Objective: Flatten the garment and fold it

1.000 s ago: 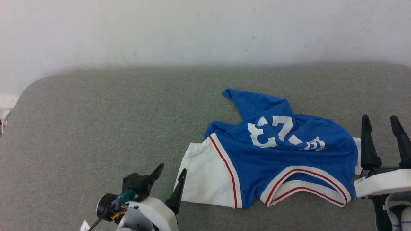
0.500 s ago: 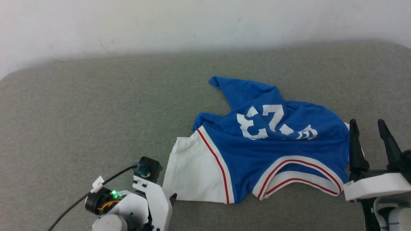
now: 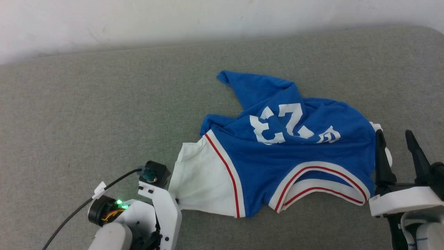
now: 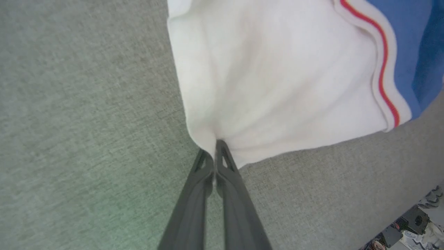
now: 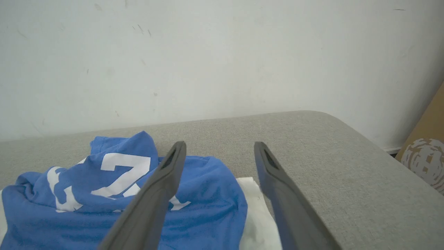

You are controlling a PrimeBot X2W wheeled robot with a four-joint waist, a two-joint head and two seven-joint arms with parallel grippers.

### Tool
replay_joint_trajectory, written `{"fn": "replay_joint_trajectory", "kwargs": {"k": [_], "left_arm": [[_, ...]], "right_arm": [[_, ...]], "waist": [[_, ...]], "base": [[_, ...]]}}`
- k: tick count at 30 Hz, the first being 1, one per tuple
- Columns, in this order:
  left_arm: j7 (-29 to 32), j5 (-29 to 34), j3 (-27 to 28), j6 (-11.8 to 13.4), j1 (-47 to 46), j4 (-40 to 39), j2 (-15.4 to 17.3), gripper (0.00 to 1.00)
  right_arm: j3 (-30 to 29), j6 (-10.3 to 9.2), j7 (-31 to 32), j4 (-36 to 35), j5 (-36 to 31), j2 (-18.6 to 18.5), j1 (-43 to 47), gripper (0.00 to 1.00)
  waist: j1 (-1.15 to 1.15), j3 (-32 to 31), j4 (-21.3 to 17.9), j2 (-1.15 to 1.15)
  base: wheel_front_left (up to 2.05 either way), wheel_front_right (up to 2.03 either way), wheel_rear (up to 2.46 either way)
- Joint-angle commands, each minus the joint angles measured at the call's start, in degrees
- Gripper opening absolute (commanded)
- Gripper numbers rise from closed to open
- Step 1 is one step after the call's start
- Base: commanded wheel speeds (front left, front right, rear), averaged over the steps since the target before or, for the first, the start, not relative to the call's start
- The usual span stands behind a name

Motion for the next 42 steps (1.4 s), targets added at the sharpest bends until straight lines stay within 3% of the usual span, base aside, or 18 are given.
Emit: {"fn": "replay_joint_trajectory", "kwargs": {"k": [1, 9, 16, 21, 22, 23, 29, 36, 42], "left_arm": [[0.8, -0.3, -0.8, 0.1, 1.2, 2.1, -0.4, 0.0], [-9.2, 0.6, 6.5, 5.6, 0.8, 0.4, 1.0, 0.0], [-18.8, 1.0, 14.6, 11.1, 1.6, 2.1, 3.1, 0.0], [-23.2, -0.2, 16.4, 11.5, 3.2, 5.7, 2.6, 0.0], [-24.4, -0.4, 16.4, 11.3, 3.3, 6.2, 2.3, 0.38], [-25.8, -0.3, 16.3, 11.3, 3.3, 6.7, 1.9, 1.0], [-37.9, -0.7, 16.0, 10.3, 3.1, 7.8, -1.0, 1.0], [-56.8, 2.1, 14.1, 7.5, 4.4, 7.9, -2.5, 1.0], [-59.2, 5.2, 13.3, 6.2, 5.6, 5.3, -3.6, 1.0]], "right_arm": [[-0.3, -0.05, -0.4, 0.3, 0.1, 0.2, -0.8, 1.0], [-0.5, -0.05, 0.1, 1.7, -0.4, 0.2, -0.3, 1.0], [0.6, -0.05, 4.2, 2.4, -0.3, 0.2, 0.8, 1.0], [1.1, -0.05, 8.4, 3.3, -0.1, 0.2, 1.8, 1.0], [1.2, -0.05, 9.2, 3.3, -0.1, 0.2, 2.0, 1.0], [1.3, -0.05, 9.9, 3.3, -0.2, 0.2, 2.1, 1.0], [0.2, -0.05, 16.9, 2.5, 1.0, 0.2, 3.5, 1.0], [-2.5, -0.05, 37.3, -0.2, 2.0, 0.2, 7.0, 1.0], [-4.4, -0.05, 46.1, -2.9, 1.6, 0.2, 7.1, 1.0]], "waist": [[-0.01, -0.4, 0.4, 0.0], [-0.01, -3.6, 2.2, 0.0], [-0.01, -4.6, 3.3, 0.0], [-0.01, -4.5, 4.1, 0.0], [-0.01, -4.4, 4.3, 0.0], [-0.01, -4.4, 4.5, 0.0], [-0.01, -5.4, 5.9, 0.0], [-0.01, -7.9, 7.8, 0.0], [-0.01, -8.5, 9.4, 0.0]], "base": [[0.0, 0.0, 0.0], [0.0, 0.0, 0.0], [0.0, 0.0, 0.0], [0.0, 0.0, 0.0], [0.0, 0.0, 0.0], [0.0, 0.0, 0.0], [0.0, 0.0, 0.0], [0.0, 0.0, 0.0], [0.0, 0.0, 0.0]]}}
